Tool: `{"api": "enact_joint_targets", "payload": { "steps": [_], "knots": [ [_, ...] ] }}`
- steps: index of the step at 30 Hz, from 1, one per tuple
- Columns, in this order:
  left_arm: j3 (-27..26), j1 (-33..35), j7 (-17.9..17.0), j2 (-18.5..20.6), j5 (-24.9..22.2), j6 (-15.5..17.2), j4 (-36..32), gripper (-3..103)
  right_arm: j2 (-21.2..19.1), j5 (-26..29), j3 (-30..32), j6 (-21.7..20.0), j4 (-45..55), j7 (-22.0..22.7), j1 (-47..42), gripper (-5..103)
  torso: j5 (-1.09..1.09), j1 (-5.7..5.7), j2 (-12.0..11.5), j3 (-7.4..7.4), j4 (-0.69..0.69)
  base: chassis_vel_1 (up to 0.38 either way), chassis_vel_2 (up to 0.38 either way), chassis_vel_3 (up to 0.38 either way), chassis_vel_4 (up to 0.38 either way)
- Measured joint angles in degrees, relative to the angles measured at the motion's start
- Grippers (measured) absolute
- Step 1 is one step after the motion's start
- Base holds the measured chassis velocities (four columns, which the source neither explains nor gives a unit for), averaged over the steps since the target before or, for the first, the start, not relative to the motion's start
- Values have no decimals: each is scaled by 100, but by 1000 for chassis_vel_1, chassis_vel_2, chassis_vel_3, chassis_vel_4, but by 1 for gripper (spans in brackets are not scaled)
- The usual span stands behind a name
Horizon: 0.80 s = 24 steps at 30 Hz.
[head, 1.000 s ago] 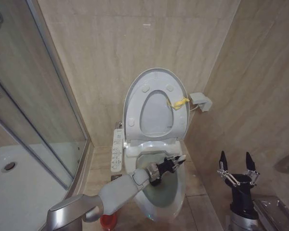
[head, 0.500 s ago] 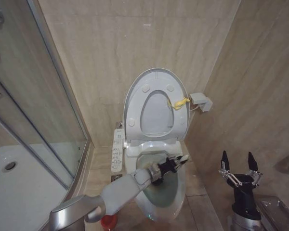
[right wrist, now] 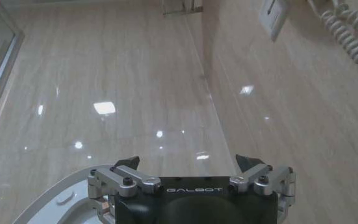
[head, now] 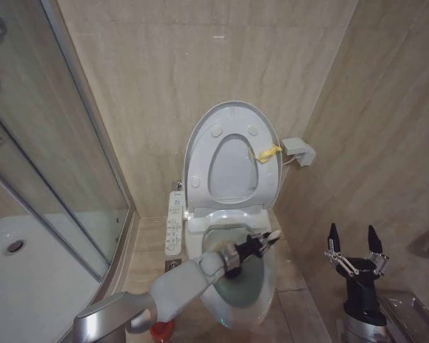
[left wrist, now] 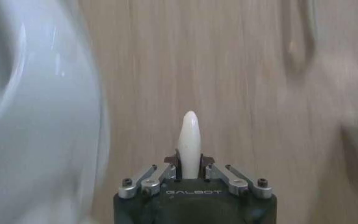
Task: Open the toilet lid, clean the toilet bowl with a toilet brush, close the toilet lid, and flush.
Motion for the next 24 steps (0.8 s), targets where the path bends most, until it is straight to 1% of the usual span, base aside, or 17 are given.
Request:
{"api": "enact_joint_targets", "payload": {
  "steps": [1, 2, 4, 5, 6, 7, 8, 11, 13, 14, 15, 17, 18, 20, 24],
  "knots": [
    [-34, -18, -13, -51, -7, -7, -78, 21, 14, -5, -3, 0, 0, 0, 4, 100, -1, 0, 1, -1, -4, 0, 0, 0, 0],
    [-9, 1, -12, -55, 5, -7, -74, 21, 28, -7, -1, -5, 1, 1, 12, 100, 0, 0, 1, -1, -4, 0, 0, 0, 0],
    [117, 127, 28, 29, 117, -39, 236, 21, 40, -5, 26, -30, 13, 30, 36, 100, 3, 0, 0, 1, -1, -54, -48, -2, -4],
    [117, 127, 28, 29, 117, -39, 236, 21, 40, -5, 26, -30, 13, 30, 36, 100, 3, 0, 0, 1, -1, -54, -48, 2, -4],
    [141, 212, 73, 86, 206, -80, 441, 21, 36, -4, 30, -37, 22, 39, 37, 100, 5, 0, 0, 2, 6, 0, 0, 0, 0],
    [139, 279, 120, 137, 274, -105, 577, 21, 30, -4, 30, -42, 30, 41, 35, 100, 7, 0, -1, 2, 10, 0, 0, 0, 0],
    [107, 325, 141, 195, 292, -119, 602, 21, 27, -4, 30, -44, 34, 41, 33, 100, 4, 0, 0, 2, 12, 0, 0, 0, 0],
    [36, 281, 111, 218, 209, -74, 345, 21, 47, -7, 28, -48, 31, 40, 45, 100, 4, 0, 0, 2, 10, 51, 28, -3, -7],
    [-100, 137, 32, 121, 96, -17, -50, 21, 107, -11, 24, -58, 24, 40, 63, 100, 2, 0, 0, 1, 2, 0, 0, 0, 0],
    [-100, 137, 32, 121, 96, -17, -50, 21, 107, -11, 24, -58, 24, 40, 63, 100, 2, 0, 0, 1, 2, 0, 0, 0, 0],
    [-141, 92, 14, 62, 88, -12, -169, 21, 126, -17, 14, -58, 23, 40, 63, 100, 1, -1, 1, -1, -3, 0, 0, 0, 0],
    [-107, 84, 10, 64, 88, -12, -171, 21, 133, -32, 12, -57, 23, 38, 57, 100, 1, 0, 1, 0, -4, 0, 0, 0, 0],
    [-19, 117, 12, 124, 121, -13, -60, 21, 133, -39, 18, -56, 34, 36, 33, 100, 2, 0, 0, 1, -3, 0, 0, 0, 0],
    [74, 249, 33, 284, 248, -44, 296, 21, 106, -10, 53, -52, 77, 35, -32, 100, 5, 0, -1, 2, 9, 0, 0, 0, 0],
    [61, 293, 28, 308, 263, -40, 304, 21, 92, 8, 89, -43, 84, 32, -58, 100, 4, 0, -1, 2, 11, 0, 0, 0, 0]
  ]
}}
